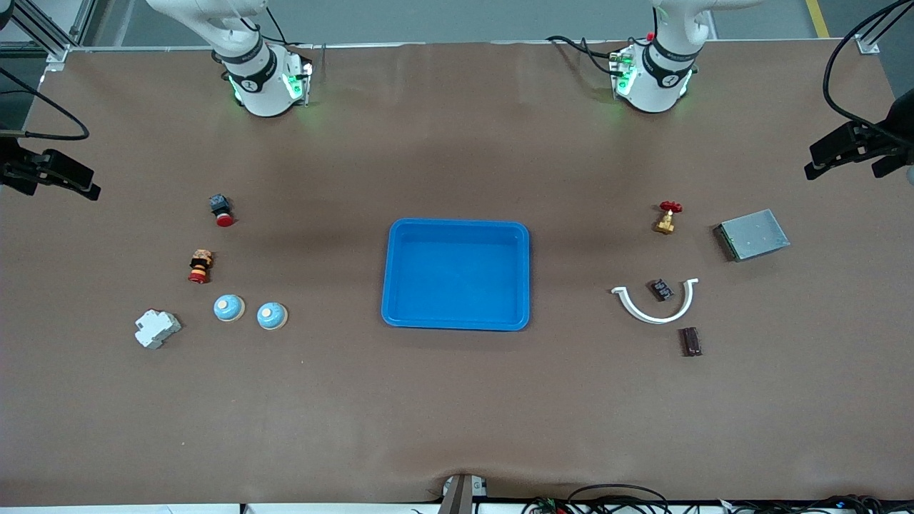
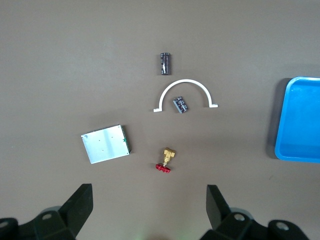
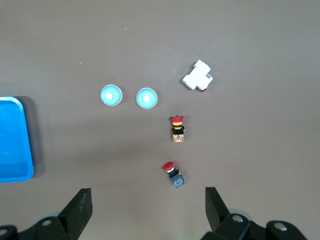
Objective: Place electrolytic capacitor and blue bell in tray
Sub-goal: 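Move both grippers out from rest toward the capacitor and the bell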
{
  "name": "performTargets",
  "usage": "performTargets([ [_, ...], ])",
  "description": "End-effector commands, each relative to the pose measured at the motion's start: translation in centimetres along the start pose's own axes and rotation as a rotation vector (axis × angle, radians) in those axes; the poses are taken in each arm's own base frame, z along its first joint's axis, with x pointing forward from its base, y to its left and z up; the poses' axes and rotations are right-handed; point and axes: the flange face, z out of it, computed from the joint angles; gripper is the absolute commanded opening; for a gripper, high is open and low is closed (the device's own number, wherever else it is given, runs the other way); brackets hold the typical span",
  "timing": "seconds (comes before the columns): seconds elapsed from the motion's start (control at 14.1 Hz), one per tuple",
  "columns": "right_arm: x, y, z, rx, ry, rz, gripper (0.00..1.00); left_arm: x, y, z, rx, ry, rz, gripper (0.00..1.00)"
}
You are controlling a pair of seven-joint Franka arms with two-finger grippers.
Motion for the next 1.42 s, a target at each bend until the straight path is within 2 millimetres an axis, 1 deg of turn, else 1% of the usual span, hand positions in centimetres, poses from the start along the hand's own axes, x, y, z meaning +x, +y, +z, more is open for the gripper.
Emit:
performTargets([
  [0.0, -0.2, -0.2, -0.2, 0.005, 0.003, 0.001, 1.00, 0.2, -0.1, -0.3, -0.006, 0.005, 0.017, 1.00],
  [0.42, -0.1, -0.1, -0.3, 0.005, 0.009, 0.013, 1.00, 0.3, -0.2, -0.4, -0.003, 0.008, 0.015, 1.00],
  [0.57, -0.1, -0.1, -0.4, 0.003, 0.009, 0.017, 1.00, 0.7, -0.3, 0.3, -0.008, -0.006, 0.017, 1.00],
  [0.71, -0.1, 0.0, -0.6, 0.004, 0.012, 0.023, 1.00, 0.8, -0.2, 0.5, -0.011, -0.007, 0.016, 1.00],
  [0.85, -0.1, 0.5, -0.9, 0.005, 0.015, 0.032, 1.00, 1.5, -0.1, 1.6, -0.012, -0.027, 0.017, 1.00],
  [0.92, 0.0, 0.4, -0.8, 0.004, 0.014, 0.029, 1.00, 1.8, -0.2, 2.3, -0.014, -0.041, 0.016, 1.00],
  [0.99, 0.0, 0.4, -0.8, 0.002, 0.014, 0.028, 1.00, 2.5, -0.3, 3.5, -0.016, -0.064, 0.014, 1.00],
  [1.13, 0.1, 0.2, -0.6, 0.002, 0.009, 0.023, 1.00, 2.7, -0.2, 3.9, -0.027, -0.072, 0.014, 1.00],
  [1.2, 0.2, 0.2, -0.4, 0.003, 0.006, 0.015, 1.00, 3.1, -0.3, 4.6, -0.025, -0.084, 0.012, 1.00],
  [1.35, 0.2, 0.1, 0.1, 0.001, -0.006, 0.012, 1.00, 3.2, -0.4, 5.0, -0.018, -0.090, 0.014, 1.00],
])
